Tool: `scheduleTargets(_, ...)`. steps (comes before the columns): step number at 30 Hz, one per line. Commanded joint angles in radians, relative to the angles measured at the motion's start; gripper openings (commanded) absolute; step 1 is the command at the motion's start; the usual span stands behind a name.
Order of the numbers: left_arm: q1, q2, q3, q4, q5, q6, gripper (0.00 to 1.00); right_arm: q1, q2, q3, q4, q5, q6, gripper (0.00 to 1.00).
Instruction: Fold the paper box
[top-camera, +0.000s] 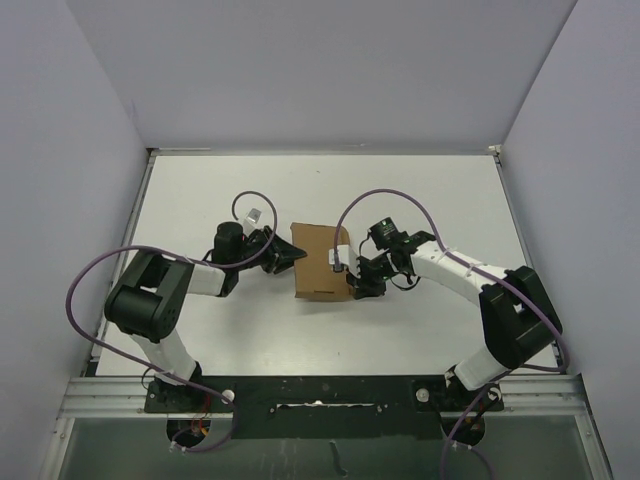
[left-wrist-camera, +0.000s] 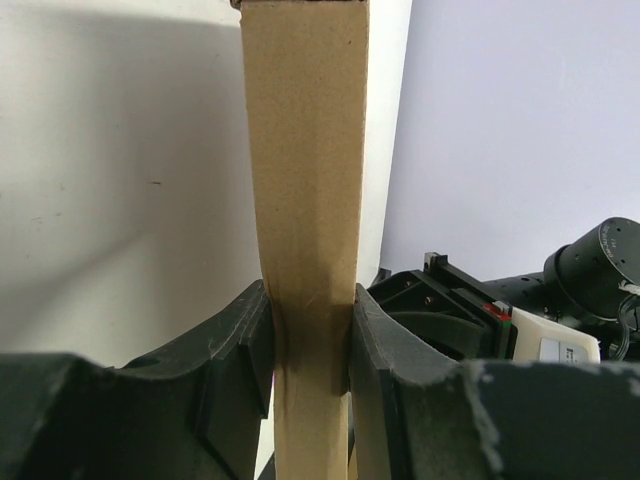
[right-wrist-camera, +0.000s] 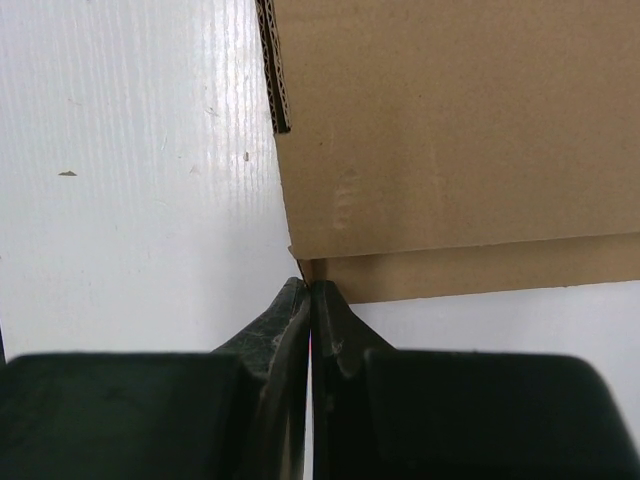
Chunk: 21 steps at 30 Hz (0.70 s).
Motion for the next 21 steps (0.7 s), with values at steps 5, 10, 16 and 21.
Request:
scheduleTargets(5,0.003,0.032,-0.001,0.160,0.074,-0.051,0.07,0.010,0.029,0.041,0.027,0.001,0.004,0.00)
scheduleTargets(10,0.008,0.035,-0.009,0.176,0.084,-0.055,0.07,0.008,0.024,0.039,0.034,-0.006,0.011,0.00)
scheduleTargets(16,0.015,0.011,-0.002,0.092,0.081,0.007,0.07,0.004,0.001,0.038,0.034,-0.021,0.009,0.00)
scheduleTargets(21,0.015,-0.013,0.023,-0.006,0.077,0.078,0.07,0.003,0.009,0.047,0.021,-0.028,0.011,0.00)
